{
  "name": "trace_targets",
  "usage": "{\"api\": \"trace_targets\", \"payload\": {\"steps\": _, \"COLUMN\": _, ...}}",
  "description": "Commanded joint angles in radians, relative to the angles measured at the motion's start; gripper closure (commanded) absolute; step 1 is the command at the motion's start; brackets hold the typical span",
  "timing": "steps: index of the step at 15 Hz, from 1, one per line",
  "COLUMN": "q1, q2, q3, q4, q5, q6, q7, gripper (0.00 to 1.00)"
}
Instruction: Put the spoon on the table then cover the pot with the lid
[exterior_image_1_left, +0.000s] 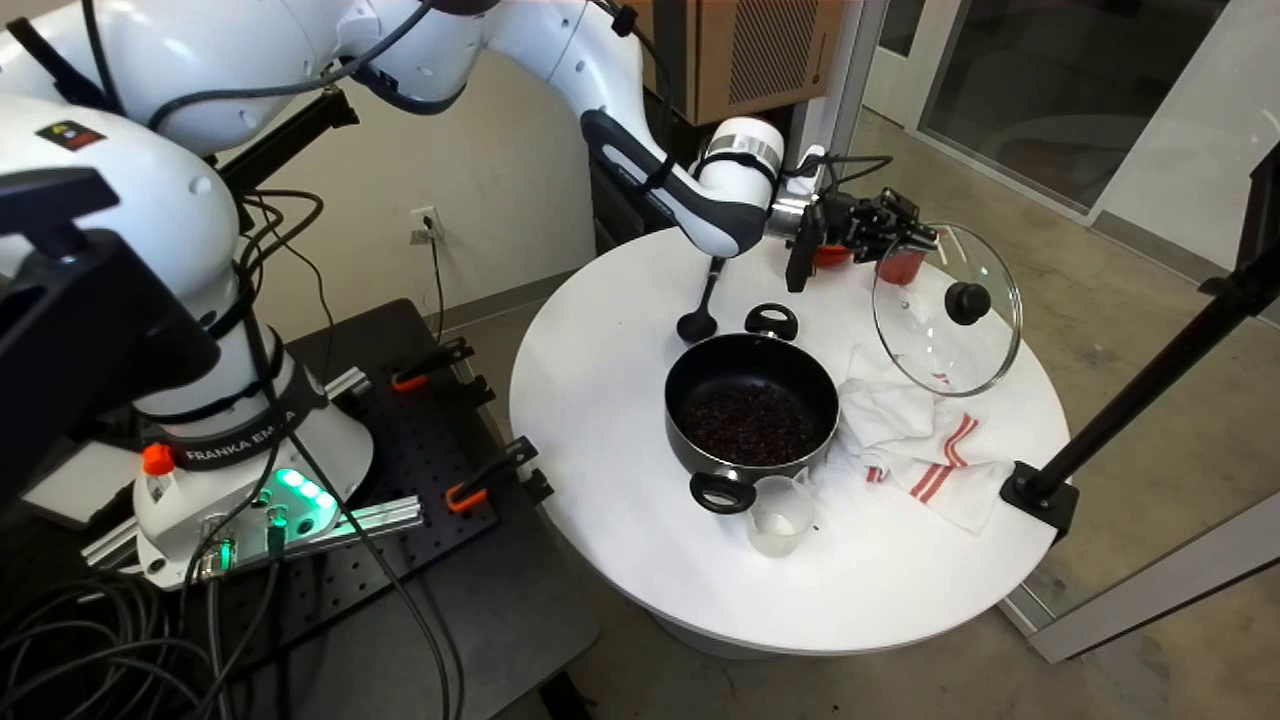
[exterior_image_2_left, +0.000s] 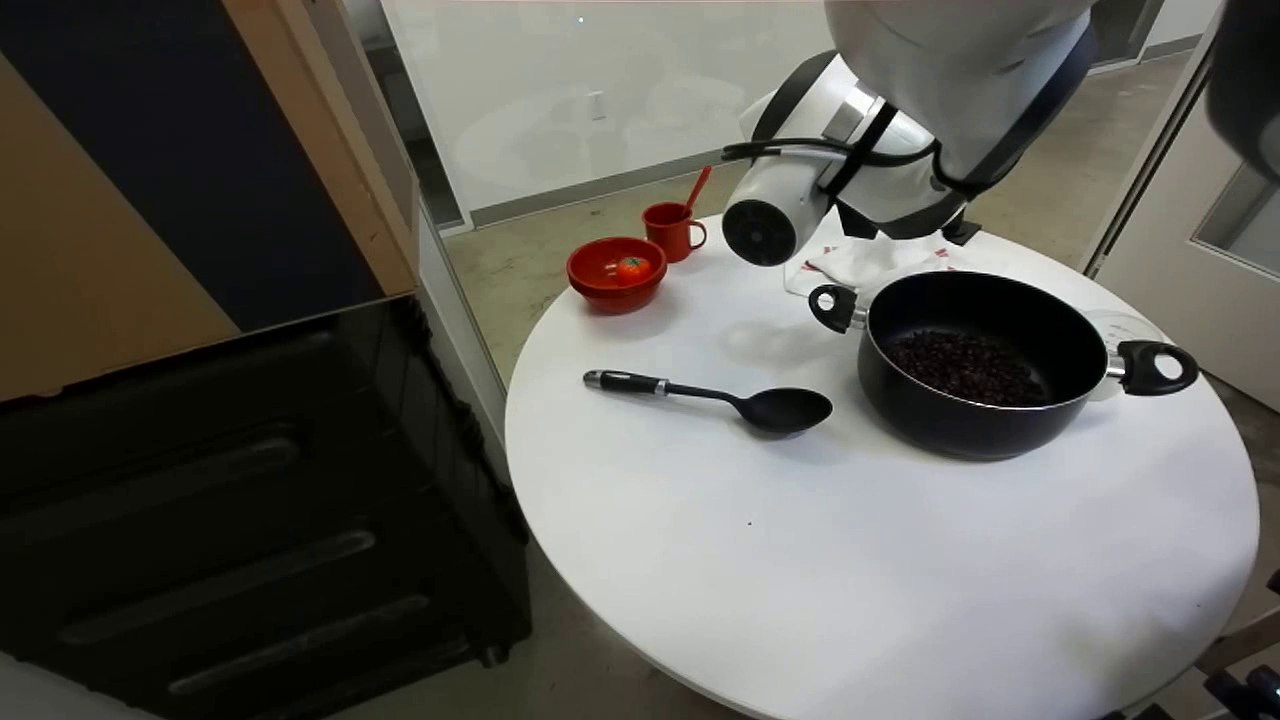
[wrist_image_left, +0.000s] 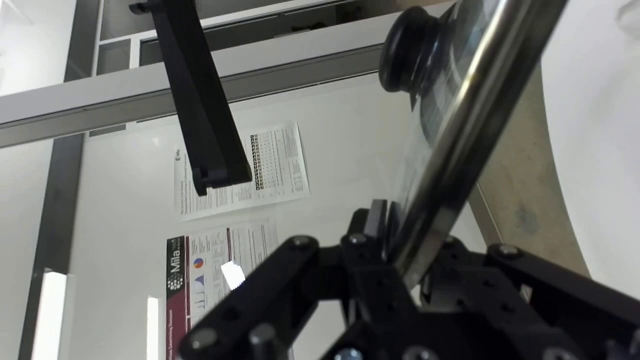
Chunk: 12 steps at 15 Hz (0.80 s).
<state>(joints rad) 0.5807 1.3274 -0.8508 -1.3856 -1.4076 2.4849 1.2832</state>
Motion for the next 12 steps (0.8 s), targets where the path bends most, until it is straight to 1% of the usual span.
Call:
{"api": "trace_targets", "payload": {"steps": 1, "q1": -0.089, "q2": -0.086, "q3": 0.137, "q4": -0.012, "q5": -0.132, "q6": -0.101, "q7": -0.016, "gripper": 0.97}}
{"api": "trace_targets", "payload": {"steps": 5, "q1": -0.212, "q2": -0.137, "q3": 0.314, "q4": -0.006, "q5": -0.293, "q6": -0.141, "q7": -0.013, "gripper": 0.97}}
{"api": "trace_targets", "payload": {"steps": 8, "q1": -0.315, "q2": -0.178, "q3": 0.456, "q4": -0.008, "q5": -0.415, "q6": -0.145, "q7": -0.014, "gripper": 0.97}}
{"api": "trace_targets", "payload": {"steps": 12, "q1": -0.444, "q2": -0.209, "q3": 0.601, "q4": -0.007, "q5": -0.53, "q6": -0.11, "q7": -0.013, "gripper": 0.97}}
